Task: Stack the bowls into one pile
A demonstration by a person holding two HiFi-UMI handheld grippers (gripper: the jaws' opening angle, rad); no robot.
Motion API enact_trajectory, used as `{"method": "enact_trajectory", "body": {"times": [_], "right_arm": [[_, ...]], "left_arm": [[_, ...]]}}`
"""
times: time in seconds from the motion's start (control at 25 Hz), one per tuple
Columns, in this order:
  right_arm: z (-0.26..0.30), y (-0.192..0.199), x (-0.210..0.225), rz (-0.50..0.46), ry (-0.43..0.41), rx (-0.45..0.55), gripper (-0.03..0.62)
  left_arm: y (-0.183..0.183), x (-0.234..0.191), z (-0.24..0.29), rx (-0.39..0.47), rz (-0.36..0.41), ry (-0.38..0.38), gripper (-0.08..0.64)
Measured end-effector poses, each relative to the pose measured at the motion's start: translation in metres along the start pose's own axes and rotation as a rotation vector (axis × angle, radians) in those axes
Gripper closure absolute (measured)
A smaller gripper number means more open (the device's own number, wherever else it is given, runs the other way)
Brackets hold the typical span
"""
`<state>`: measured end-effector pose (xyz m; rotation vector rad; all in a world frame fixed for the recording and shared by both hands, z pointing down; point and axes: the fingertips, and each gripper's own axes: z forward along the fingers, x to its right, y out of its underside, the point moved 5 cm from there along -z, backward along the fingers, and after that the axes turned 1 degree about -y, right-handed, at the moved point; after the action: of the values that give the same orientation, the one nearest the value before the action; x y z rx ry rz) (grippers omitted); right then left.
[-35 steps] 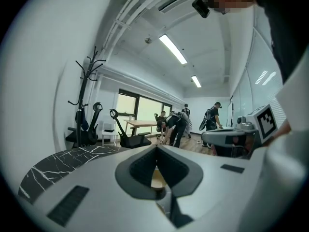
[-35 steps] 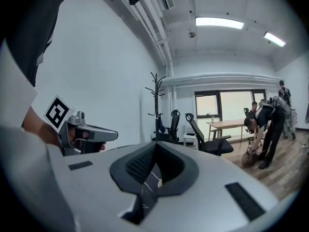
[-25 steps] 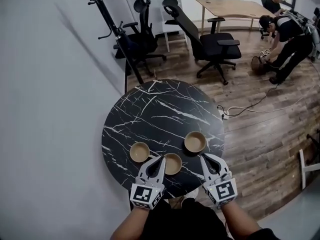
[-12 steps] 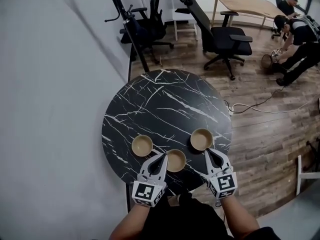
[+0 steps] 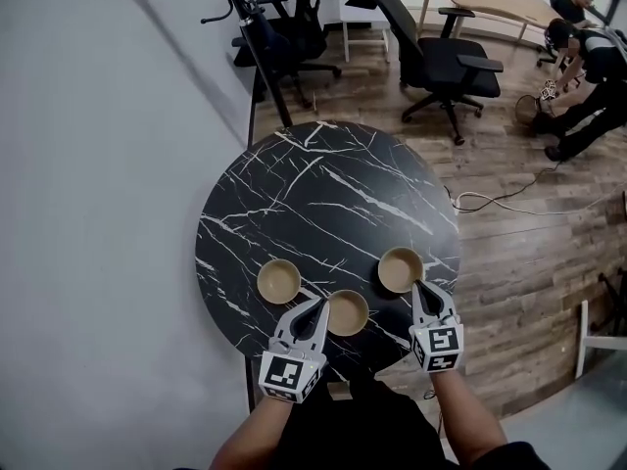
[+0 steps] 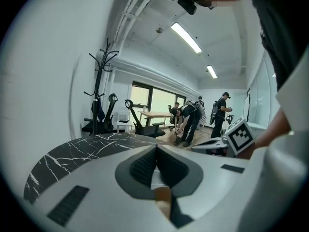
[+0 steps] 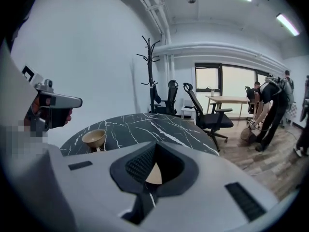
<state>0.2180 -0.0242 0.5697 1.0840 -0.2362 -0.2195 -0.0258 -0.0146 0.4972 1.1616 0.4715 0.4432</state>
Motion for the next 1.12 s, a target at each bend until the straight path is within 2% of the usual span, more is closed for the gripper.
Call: {"method": "enact_trajectory", "body": {"times": [0.2,0.28,0.56,0.84,1.0,1.12], "right_arm": [[0.018,0.008,0.015,0.052,0.064,-0.05,0.578],[0.026,0.015,0.02,0.076,0.072,-0.087,0.517],[0.049,0.034,0.038,0.115,0.119,-0.188,0.442],[0.068,0.049,0.045,0.187,0.114,-0.311,0.39],[0.076,0.059,0.047,0.241,0.088,-0.349,0.391],[0.081,0.058,0.048,0.238,0.062,-0.365,0.397]], "left_arm": [[0.002,0.003,0.007,-0.014,0.004,0.032,0.546],[0.003,0.006,0.008,-0.019,-0.001,0.045,0.546],[0.003,0.007,0.009,-0.038,0.021,0.076,0.546],[0.008,-0.003,0.003,-0.06,0.022,0.06,0.546],[0.01,-0.006,0.0,-0.064,0.018,0.055,0.546],[0.011,-0.008,-0.003,-0.07,0.015,0.055,0.546]]}}
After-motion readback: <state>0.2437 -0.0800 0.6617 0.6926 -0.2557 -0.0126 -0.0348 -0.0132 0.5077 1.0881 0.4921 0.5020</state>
